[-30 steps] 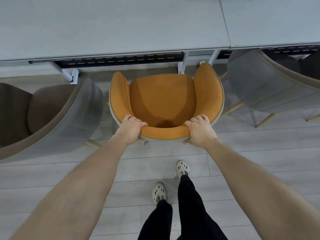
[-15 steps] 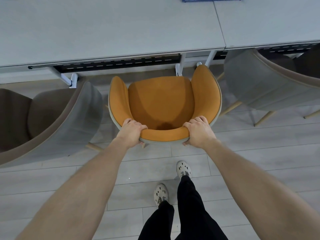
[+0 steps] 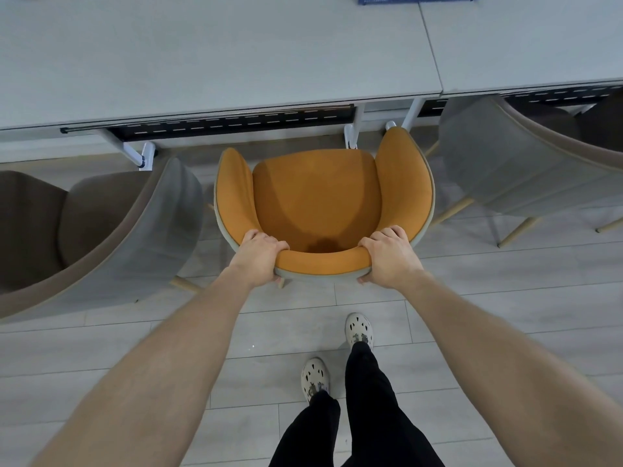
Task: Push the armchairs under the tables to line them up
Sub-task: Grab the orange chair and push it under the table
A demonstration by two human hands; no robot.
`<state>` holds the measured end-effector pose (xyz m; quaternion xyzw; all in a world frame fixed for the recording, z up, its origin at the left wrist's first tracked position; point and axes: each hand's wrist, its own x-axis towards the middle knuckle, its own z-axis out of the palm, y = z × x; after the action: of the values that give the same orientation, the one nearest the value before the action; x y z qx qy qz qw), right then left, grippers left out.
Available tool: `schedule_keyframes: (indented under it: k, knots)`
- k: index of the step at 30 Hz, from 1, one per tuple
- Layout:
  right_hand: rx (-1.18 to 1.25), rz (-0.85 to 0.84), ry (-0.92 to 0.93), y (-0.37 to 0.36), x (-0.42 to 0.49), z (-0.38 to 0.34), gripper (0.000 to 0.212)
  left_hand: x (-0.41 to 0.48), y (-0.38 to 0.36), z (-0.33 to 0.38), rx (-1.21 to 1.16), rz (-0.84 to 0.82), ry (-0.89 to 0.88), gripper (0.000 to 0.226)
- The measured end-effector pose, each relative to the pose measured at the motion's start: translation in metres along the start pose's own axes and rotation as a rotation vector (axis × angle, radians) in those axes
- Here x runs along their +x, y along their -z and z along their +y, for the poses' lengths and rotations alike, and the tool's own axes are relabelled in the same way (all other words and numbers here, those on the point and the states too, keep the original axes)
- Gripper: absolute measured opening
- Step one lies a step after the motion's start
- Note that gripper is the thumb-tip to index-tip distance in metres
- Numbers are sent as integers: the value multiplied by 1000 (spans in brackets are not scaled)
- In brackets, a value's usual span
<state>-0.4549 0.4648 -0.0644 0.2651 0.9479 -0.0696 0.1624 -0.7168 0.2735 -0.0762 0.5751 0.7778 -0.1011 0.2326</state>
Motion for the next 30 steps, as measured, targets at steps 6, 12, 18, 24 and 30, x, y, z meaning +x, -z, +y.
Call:
schedule_keyframes:
  k: [6,12,18,24,30]
  knots:
    - [-20,-100,-1,14,-3,-4,101,-13,8,10,5,-29,13,97]
    - [57,-80,-54,45,-40,8,95,-33,39,38,-48,-38,8,93]
    - [167,-42,-221,63,-91,62,80,-19,83,103,-72,-26,-84,90]
    - [238,-15,-341,68,-139,159,69,22,121,192,-8,13,-102,71]
    - [318,-9,-402,57,-187,287,78,87,145,315,37,47,-102,61]
